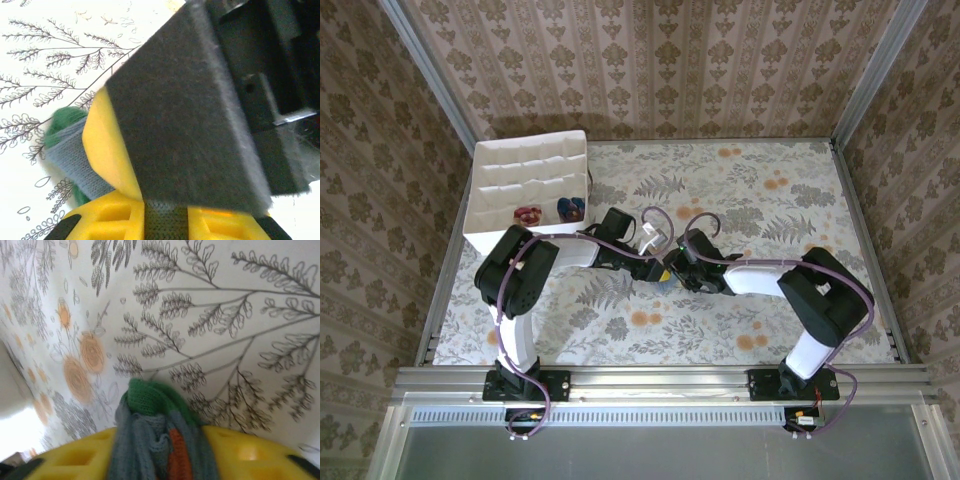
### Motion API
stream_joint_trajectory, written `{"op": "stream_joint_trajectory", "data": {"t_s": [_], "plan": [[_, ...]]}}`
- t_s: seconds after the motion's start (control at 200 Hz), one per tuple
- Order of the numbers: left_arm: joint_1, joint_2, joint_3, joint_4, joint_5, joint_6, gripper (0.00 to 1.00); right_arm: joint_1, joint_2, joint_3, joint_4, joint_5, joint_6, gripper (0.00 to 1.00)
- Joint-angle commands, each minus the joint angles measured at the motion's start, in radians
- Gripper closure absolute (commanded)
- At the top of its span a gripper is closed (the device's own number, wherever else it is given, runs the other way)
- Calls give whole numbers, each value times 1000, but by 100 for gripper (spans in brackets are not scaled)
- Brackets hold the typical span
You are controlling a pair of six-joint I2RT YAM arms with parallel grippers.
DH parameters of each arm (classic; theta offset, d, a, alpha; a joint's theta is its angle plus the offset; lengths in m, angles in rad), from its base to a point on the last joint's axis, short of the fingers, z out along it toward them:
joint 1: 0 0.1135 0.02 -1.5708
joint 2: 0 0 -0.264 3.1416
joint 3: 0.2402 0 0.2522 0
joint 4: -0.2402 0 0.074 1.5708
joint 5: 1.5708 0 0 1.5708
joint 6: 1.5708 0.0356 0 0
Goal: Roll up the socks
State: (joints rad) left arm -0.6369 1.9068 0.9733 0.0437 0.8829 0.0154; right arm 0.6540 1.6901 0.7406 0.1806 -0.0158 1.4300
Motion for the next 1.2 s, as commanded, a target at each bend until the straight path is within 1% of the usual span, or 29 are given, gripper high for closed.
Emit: {"op": "stream_joint_trajectory", "data": {"t_s": [0.0, 0.06, 0.155, 0.235, 0.275, 0.305, 0.43, 0.435, 0.44, 0.445, 0.455, 0.46, 0.465, 0.475, 0.55, 0.63, 0.75, 0.77, 0.85, 0.91, 0.975, 1.03, 1.1, 1.15, 1.2], "plan": [[-23, 57, -32, -74, -9, 52, 95, 19, 88, -4, 131, -105, 30, 73], [-23, 50, -36, -73, -2, 63, 95, 19, 89, -15, 152, -100, 15, 83], [-21, 26, -45, -74, -2, 85, 94, 17, 81, -12, 145, -91, -49, 92], [-19, -14, -61, -71, -12, 117, 90, 17, 56, -3, 125, -77, -131, 98], [-17, -41, -73, -65, -22, 135, 85, 17, 41, -1, 128, -69, -180, 100], [-14, -65, -82, -60, -33, 148, 79, 18, 26, -1, 130, -60, -218, 100], [8, -157, -108, -54, -67, 190, 60, 18, -40, 13, 97, -24, -365, 100], [9, -160, -109, -53, -68, 192, 59, 18, -41, 14, 95, -23, -370, 100], [9, -164, -109, -53, -70, 194, 47, 18, -44, 16, 92, -22, -376, 100], [11, -168, -110, -53, -71, 196, 28, 17, -47, 18, 90, -22, -382, 100], [13, -174, -111, -53, -71, 199, 9, 18, -51, 21, 85, -20, -394, 100], [13, -178, -112, -53, -72, 201, 5, 18, -53, 22, 82, -19, -400, 100], [15, -182, -112, -53, -73, 202, 2, 18, -54, 24, 80, -19, -405, 100], [17, -187, -113, -53, -76, 206, 1, 18, -58, 29, 74, -18, -416, 100], [35, -236, -125, -45, -95, 222, 0, 18, -84, 61, 11, 1, -485, 100], [50, -298, -145, -22, -144, 225, 0, 17, -106, 78, -1, 9, -550, 100], [76, -411, -191, 29, -232, 225, 0, 16, -133, 80, 34, 2, -627, 100], [81, -432, -201, 40, -272, 222, 0, 16, -136, 80, 42, -2, -640, 100], [111, -519, -243, 82, -334, 214, 0, 13, -142, 87, 72, -33, -695, 100], [140, -587, -279, 119, -371, 193, 0, 10, -142, 97, 99, -68, -745, 100], [174, -656, -314, 155, -418, 117, 0, 7, -139, 118, 118, -105, -805, 100], [250, -705, -329, 163, -464, 21, 0, 4, -133, 148, 124, -136, -860, 100], [350, -742, -317, 118, -456, -99, 0, 3, -121, 196, 116, -164, -939, 100], [416, -747, -291, 68, -425, -137, 0, 1, -108, 236, 112, -186, -999, 100], [469, -739, -251, -2, -385, -141, 0, 0, -90, 277, 112, -212, -1053, 100]]}}
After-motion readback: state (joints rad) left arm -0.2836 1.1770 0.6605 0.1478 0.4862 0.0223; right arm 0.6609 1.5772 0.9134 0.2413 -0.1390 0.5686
